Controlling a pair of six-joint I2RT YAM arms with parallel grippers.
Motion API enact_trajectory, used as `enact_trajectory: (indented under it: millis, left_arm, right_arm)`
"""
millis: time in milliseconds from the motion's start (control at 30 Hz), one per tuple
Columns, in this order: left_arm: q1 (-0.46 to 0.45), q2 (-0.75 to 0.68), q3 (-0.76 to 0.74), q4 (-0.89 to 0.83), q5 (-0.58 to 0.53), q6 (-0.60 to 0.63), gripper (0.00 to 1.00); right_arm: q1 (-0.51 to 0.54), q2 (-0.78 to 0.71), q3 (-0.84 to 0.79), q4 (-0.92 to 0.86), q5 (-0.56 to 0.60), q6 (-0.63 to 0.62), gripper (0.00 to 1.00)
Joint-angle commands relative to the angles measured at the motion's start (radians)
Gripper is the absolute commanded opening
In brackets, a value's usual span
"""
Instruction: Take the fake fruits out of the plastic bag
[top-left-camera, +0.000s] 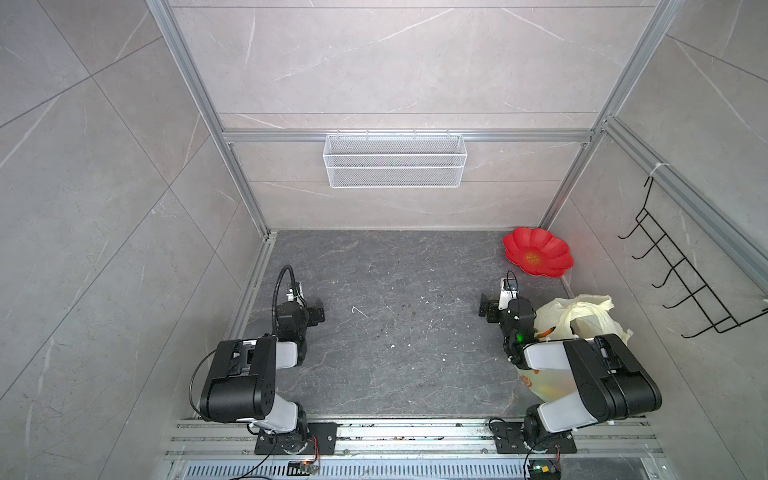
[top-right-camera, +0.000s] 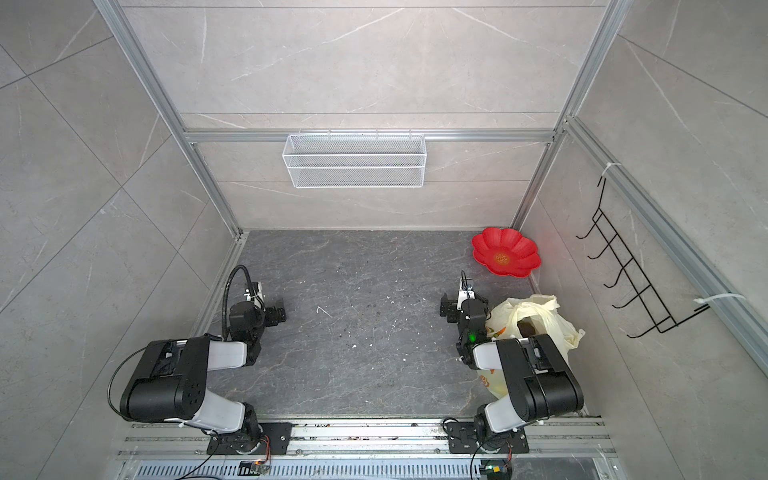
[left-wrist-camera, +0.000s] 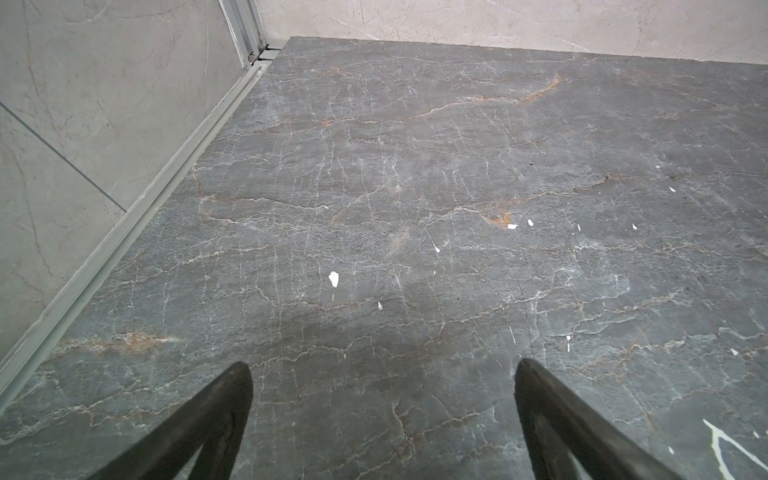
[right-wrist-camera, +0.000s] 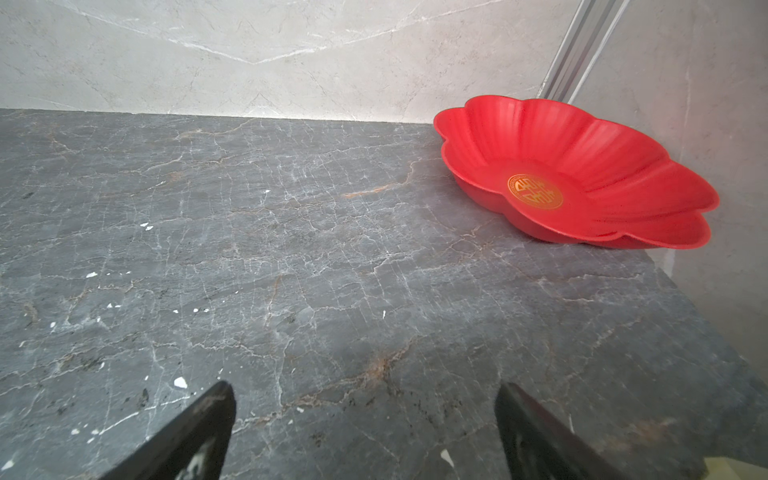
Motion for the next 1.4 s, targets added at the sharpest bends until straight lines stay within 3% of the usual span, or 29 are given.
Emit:
enact_trajectory:
  millis: [0,167,300,433,533,600,700,733,867,933,1000,1100,1233,1367]
  left_arm:
    - [-0.015,-0.057,-0.019,0.056,0.017,0.038,1.0]
    - [-0.1,-0.216,-0.062,-0.009,-0.007,0.114,1.0]
    - [-0.213,-0.407,-0.044,-0.16,-0.096,0.136,1.0]
    - [-0.228,-0.6,0.033,-0.412,-0.122,-0.12,1.0]
    - [-0.227,-0.684,0.114,-0.648,-0.216,-0.385,1.0]
    - [-0.226,-0.715,0.148,-0.759,-0.229,-0.494,1.0]
    - [-0.226,-0.739,0.198,-1.001,-0.291,-0.718,1.0]
    - [-0.226,-0.742,0.201,-1.035,-0.275,-0.74,1.0]
    - [-0.226,-0.73,0.179,-1.001,-0.079,-0.673,1.0]
    - [-0.23,-0.706,0.176,-1.004,-0.011,-0.638,1.0]
    - [-0.266,-0.672,0.181,-1.019,-0.016,-0.609,1.0]
    - [-0.337,-0.61,0.179,-1.02,-0.076,-0.547,1.0]
    - [-0.341,-0.537,0.165,-0.996,-0.098,-0.515,1.0]
    - [-0.341,-0.485,0.186,-0.984,-0.09,-0.515,1.0]
  right_arm:
    - [-0.004,-0.005,0.004,0.014,-0.017,-0.017,0.99]
    - [0.008,-0.172,-0.048,-0.023,-0.075,-0.051,0.99]
    - [0.025,-0.388,-0.04,-0.197,-0.111,-0.043,0.99]
    - [0.033,-0.561,0.045,-0.437,-0.225,0.041,0.99]
    - [0.034,-0.655,0.162,-0.668,-0.277,0.144,0.99]
    - [0.034,-0.704,0.268,-0.853,-0.307,0.202,0.99]
    - [0.034,-0.753,0.424,-1.063,-0.293,0.272,0.99]
    - [0.034,-0.761,0.485,-1.134,-0.274,0.298,0.99]
    - [0.034,-0.731,0.746,-1.469,-0.125,0.473,0.99]
    - [0.033,-0.686,0.884,-1.63,-0.138,0.47,1.0]
    - [0.034,-0.659,0.988,-1.759,-0.127,0.462,1.0]
    - [0.034,-0.649,1.113,-1.981,0.001,0.515,1.0]
    - [0.034,-0.608,1.31,-2.308,0.204,0.598,1.0]
    - [0.034,-0.598,1.338,-2.435,0.305,0.655,0.99]
